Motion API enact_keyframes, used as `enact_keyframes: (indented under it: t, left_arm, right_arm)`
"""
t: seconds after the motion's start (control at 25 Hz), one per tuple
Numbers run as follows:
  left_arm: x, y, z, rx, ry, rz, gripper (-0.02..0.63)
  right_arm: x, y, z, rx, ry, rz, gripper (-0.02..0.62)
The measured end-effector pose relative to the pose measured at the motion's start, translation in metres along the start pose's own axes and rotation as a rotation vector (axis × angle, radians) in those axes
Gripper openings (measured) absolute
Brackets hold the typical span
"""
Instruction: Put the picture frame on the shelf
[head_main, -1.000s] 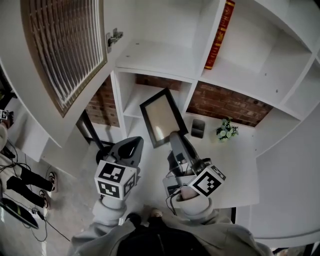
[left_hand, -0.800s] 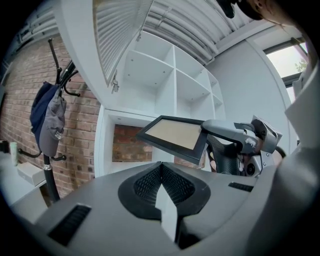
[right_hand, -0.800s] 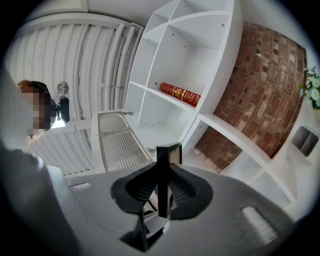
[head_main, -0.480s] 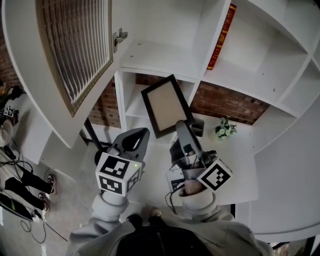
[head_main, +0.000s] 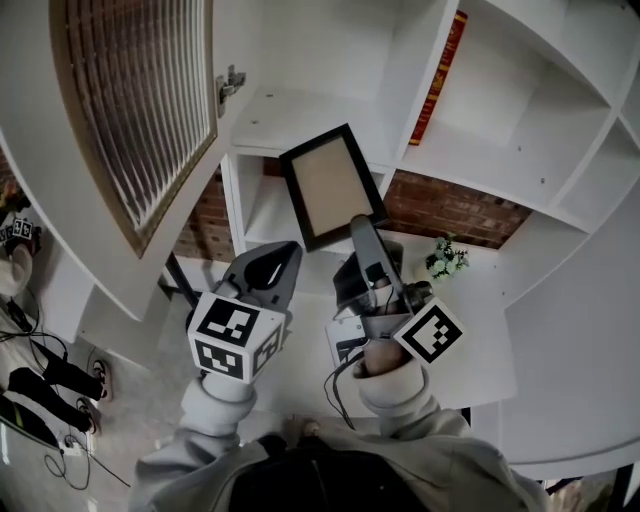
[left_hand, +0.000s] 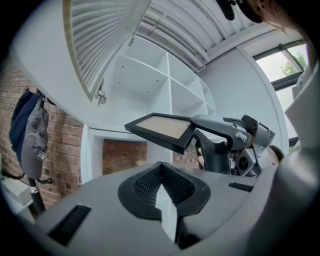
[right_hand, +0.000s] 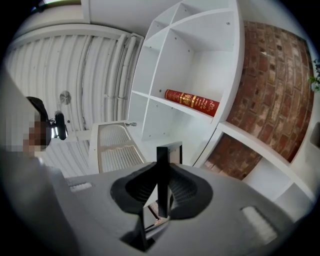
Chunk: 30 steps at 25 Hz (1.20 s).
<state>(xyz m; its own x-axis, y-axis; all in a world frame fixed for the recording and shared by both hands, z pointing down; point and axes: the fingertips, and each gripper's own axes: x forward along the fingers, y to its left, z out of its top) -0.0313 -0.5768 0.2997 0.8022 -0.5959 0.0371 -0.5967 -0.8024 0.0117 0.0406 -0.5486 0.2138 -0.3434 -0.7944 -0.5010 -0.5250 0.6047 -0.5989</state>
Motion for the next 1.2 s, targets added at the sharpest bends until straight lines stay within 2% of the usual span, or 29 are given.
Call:
enact_keyframes:
  t: [0.64, 0.88, 1.08, 1.2]
  left_arm:
    - [0.034, 0.035, 0.032, 0.030, 0.009, 0.033, 0.003]
    - [0.044, 0.041, 0.038, 0.038, 0.004, 0.052, 0.003]
    - [0.053, 0.048, 0.043, 0.036, -0.009, 0.074, 0.004]
    - [0.057, 0.054, 0.047, 0.046, -0.010, 0.095, 0.003]
  right_arm:
    - [0.054, -0.036, 0.024, 0.162, -0.061, -0.012, 0.066]
    - [0.068, -0.050, 0.026, 0.218, -0.071, -0.010, 0.066]
    - [0.077, -0.069, 0.023, 0.317, -0.075, -0.037, 0.066]
    - [0.084, -0.075, 0.023, 0.326, -0.074, -0.042, 0.066]
